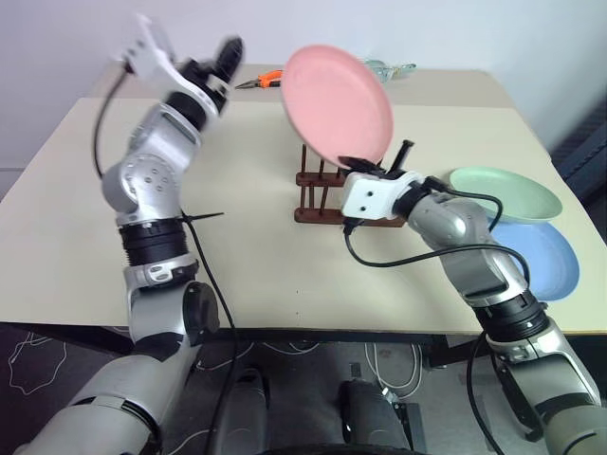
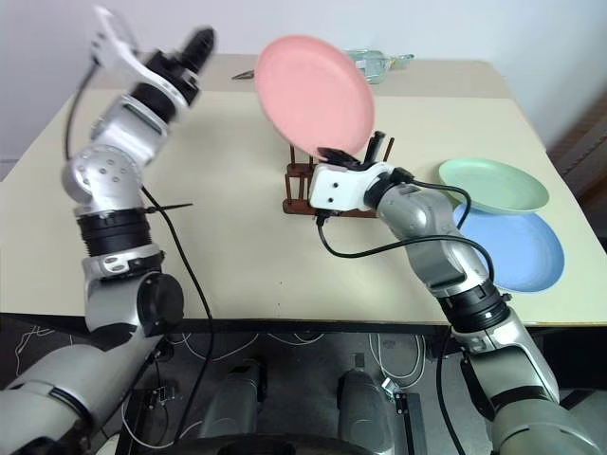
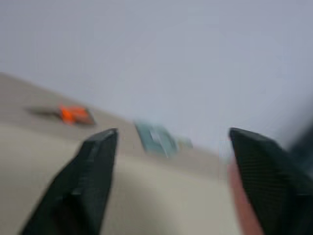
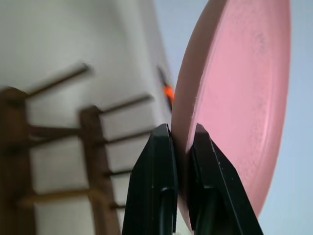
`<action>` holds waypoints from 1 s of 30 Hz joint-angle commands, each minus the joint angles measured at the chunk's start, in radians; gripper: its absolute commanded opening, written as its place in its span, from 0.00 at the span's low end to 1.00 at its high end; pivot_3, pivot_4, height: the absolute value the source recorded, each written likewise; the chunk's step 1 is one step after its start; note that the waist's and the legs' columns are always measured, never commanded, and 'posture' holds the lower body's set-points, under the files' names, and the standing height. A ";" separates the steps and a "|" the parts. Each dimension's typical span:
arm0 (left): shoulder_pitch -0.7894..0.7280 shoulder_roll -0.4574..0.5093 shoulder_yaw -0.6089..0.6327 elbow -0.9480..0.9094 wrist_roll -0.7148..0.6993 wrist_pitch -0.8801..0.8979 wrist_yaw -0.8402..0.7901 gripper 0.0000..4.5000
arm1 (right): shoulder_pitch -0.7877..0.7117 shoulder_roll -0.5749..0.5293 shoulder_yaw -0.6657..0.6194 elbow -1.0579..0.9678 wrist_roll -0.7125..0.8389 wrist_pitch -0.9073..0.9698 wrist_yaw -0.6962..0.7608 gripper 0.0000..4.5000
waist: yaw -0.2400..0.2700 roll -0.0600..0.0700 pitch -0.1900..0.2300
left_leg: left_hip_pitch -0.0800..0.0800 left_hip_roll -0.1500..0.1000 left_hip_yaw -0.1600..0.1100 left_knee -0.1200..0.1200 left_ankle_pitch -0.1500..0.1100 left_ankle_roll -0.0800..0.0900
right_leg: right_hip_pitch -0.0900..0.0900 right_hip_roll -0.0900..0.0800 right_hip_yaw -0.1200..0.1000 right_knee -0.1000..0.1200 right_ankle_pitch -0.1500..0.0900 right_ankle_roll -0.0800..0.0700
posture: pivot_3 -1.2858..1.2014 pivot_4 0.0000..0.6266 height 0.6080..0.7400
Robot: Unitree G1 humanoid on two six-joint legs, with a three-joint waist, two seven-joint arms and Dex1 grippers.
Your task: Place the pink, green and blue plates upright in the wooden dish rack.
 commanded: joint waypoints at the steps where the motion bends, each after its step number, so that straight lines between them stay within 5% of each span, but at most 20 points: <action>1: 0.096 0.125 -0.161 -0.002 0.152 -0.094 -0.143 0.79 | 0.036 0.067 -0.252 -0.196 0.311 0.138 0.026 0.00 | 0.000 0.001 0.000 | 0.000 0.000 0.000 0.000 0.000 0.000 | 0.000 0.000 0.000 0.000 0.000 0.000 | 0.52 0.24 1.00; 8: 0.396 0.247 -0.424 -0.291 0.112 -0.128 -0.588 0.79 | 0.056 0.127 -0.608 -0.406 0.951 0.678 0.065 0.00 | 0.001 0.001 0.000 | 0.000 0.001 0.000 0.001 -0.001 0.001 | 0.002 0.000 -0.001 0.001 0.000 -0.001 | 0.52 0.24 1.00; 11: 0.468 0.293 -0.500 -0.371 0.101 -0.101 -0.704 0.79 | 0.058 0.123 -0.666 -0.408 1.076 0.770 0.027 0.00 | -0.003 0.003 0.000 | 0.000 0.001 0.000 0.000 -0.001 0.001 | 0.002 0.000 -0.001 0.001 -0.002 -0.006 | 0.52 0.24 1.00; 30: 0.543 0.303 -0.570 -0.471 0.108 -0.053 -0.793 0.79 | 0.103 0.056 -0.617 -0.088 1.187 0.784 0.062 0.00 | -0.024 0.005 0.000 | 0.000 0.001 0.000 0.002 -0.001 0.003 | 0.001 0.000 0.000 0.001 -0.003 -0.007 | 0.52 0.24 1.00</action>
